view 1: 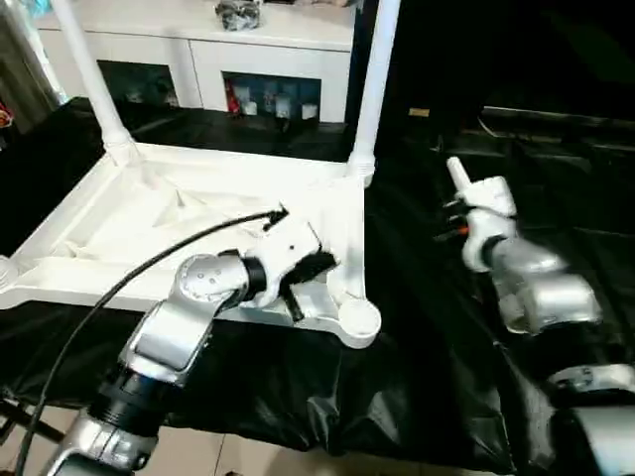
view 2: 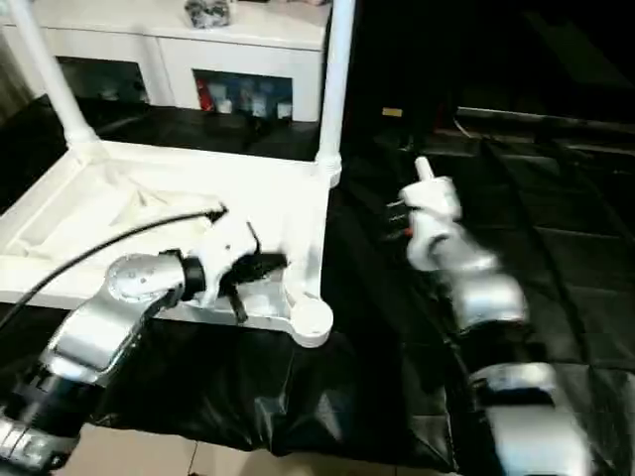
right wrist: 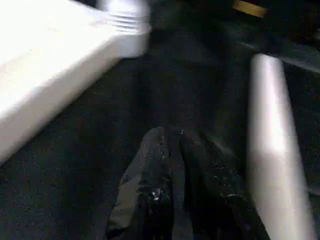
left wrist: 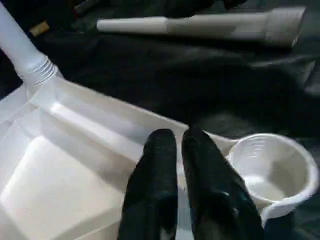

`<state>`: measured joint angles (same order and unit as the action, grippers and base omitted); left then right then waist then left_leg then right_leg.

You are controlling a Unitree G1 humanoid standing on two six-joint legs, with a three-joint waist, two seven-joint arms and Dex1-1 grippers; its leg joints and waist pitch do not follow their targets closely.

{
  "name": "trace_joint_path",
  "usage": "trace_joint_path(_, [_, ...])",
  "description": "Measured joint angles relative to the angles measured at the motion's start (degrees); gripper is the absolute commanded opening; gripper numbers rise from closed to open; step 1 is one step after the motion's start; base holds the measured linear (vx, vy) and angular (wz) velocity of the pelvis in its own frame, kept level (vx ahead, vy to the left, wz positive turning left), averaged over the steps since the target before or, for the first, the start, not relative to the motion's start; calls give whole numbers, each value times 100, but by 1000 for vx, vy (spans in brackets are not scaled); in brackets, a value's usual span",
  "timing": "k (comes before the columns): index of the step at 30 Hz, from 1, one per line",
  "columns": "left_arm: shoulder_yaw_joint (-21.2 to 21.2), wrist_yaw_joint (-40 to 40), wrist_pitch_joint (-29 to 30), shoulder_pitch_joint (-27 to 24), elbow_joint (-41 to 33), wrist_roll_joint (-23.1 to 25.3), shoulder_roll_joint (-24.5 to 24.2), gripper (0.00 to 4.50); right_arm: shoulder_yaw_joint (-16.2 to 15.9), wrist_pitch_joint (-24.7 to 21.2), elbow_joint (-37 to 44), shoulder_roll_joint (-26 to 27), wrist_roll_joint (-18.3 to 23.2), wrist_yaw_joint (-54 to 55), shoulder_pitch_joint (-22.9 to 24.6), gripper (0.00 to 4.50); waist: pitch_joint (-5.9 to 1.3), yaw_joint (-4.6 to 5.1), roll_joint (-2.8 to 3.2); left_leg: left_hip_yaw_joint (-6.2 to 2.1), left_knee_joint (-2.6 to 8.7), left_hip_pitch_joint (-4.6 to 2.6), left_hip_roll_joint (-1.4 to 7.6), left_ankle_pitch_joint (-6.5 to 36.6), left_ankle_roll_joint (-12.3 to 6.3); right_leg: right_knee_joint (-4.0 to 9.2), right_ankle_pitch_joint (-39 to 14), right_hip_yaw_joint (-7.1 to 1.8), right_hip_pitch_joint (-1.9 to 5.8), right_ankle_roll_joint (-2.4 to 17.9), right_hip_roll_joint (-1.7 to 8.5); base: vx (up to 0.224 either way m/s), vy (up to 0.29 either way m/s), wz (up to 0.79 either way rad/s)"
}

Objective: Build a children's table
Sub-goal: Pick table leg

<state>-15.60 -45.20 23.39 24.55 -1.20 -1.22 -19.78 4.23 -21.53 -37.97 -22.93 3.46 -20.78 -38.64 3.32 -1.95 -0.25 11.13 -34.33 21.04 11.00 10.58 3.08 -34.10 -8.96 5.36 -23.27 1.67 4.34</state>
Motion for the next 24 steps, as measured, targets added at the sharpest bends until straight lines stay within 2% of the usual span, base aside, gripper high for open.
trace_joint_path(2, [0,-56,51,-32,-119,-42,-10,82,51,-430,4,-140,-94,120,-99,100,0,1,0,-2,0,-2,1,0,0,-3,-14,3,0,-24,-1,0,0,0])
trace_joint_path(4, [1,-78,56,-31,-226,-125,5,105,53,-777,4,-188,-114,153,-144,128,-2,17,5,-2,0,-5,1,0,0,-3,-16,4,0,-27,-1,0,0,0])
trace_joint_path(7, [19,-77,107,-30,-313,-219,24,122,53,-1114,4,-215,-134,206,-147,136,-4,24,10,-2,-1,-5,1,0,0,-3,-16,3,0,-28,-1,0,0,0])
trace_joint_path(9, [25,-88,207,-31,-354,-284,19,141,53,-1317,-28,-249,-130,285,-188,166,-4,17,12,-2,-2,-3,1,0,0,-3,-17,3,0,-29,-1,0,0,0])
trace_joint_path(12, [25,-110,286,-31,-443,-352,19,167,85,-1463,-98,-270,-129,313,-275,185,-4,13,12,-2,-7,-1,1,0,0,-3,-17,3,0,-29,0,0,0,0])
trace_joint_path(13, [25,-125,299,-31,-467,-361,19,167,87,-1470,-136,-273,-132,329,-303,185,-4,13,12,-2,-8,0,1,0,0,-3,-17,3,0,-29,0,0,0,0])
trace_joint_path(15, [25,-144,340,-31,-524,-373,18,185,88,-1474,-284,-288,-137,373,-401,215,-4,14,12,-1,-9,0,1,0,0,-3,-17,2,0,-29,0,0,0,0])
trace_joint_path(18, [24,-150,413,-33,-559,-415,3,197,98,-1475,-386,-344,-151,431,-442,220,-4,7,12,-1,-8,1,1,0,0,-3,-16,3,0,-27,0,0,0,0])
trace_joint_path(20, [24,-152,437,-35,-590,-423,-7,222,108,-1477,-445,-358,-155,446,-453,249,-4,5,12,-1,-8,2,1,0,0,-3,-16,3,0,-27,0,0,0,0])
trace_joint_path(21, [22,-161,462,-36,-616,-440,-19,222,114,-1497,-535,-358,-152,457,-496,249,-4,5,12,-1,-8,3,1,0,0,-3,-16,3,0,-27,0,0,0,0])
trace_joint_path(24, [0,-184,494,-39,-671,-464,-61,248,92,-1746,-828,-407,-182,429,-676,273,-4,9,11,-1,-9,1,1,0,0,-4,-16,3,0,-27,0,0,0,0])
